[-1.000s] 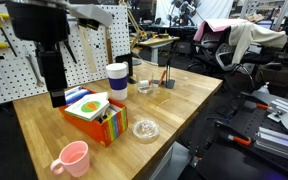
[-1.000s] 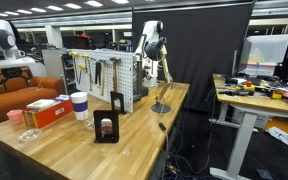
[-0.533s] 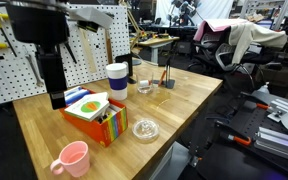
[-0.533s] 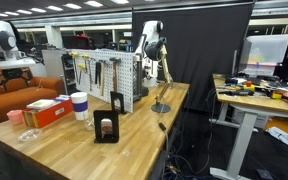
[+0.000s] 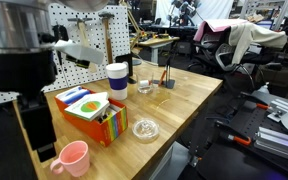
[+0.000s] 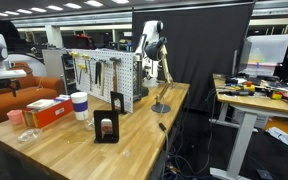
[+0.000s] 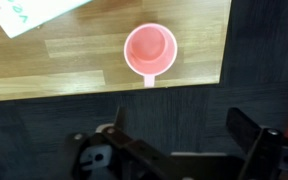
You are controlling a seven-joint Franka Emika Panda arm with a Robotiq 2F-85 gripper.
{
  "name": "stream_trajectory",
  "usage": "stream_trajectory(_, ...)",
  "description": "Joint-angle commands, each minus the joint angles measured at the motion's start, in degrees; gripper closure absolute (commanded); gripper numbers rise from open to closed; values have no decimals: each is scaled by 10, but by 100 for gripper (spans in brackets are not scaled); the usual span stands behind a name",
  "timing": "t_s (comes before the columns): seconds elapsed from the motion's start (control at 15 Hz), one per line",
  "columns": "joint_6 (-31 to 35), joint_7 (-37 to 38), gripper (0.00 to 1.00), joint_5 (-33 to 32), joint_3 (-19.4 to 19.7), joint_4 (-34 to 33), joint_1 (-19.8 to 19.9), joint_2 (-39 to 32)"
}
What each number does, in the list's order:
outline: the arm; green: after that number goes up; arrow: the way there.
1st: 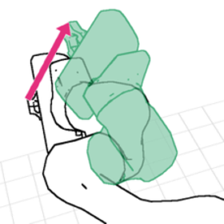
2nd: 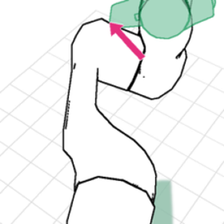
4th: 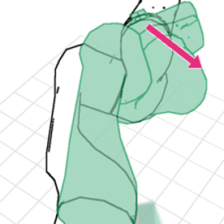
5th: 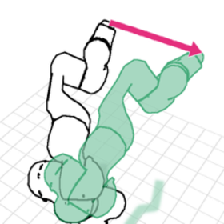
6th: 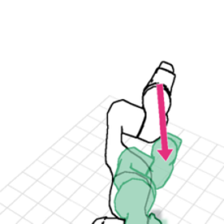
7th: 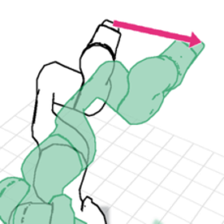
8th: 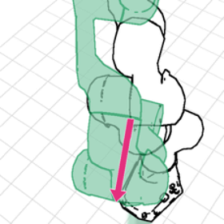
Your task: Pour the water in the pink cup into the white and blue cup
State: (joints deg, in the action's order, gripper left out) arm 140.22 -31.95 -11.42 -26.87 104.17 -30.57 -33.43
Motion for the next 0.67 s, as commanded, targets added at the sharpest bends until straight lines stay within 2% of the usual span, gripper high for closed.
stream_trajectory(0.0, -4, -2, 0, -21, 3, -35, -13, -35)
stream_trajectory(0.6, -22, -5, 0, -30, 15, -137, -26, -137)
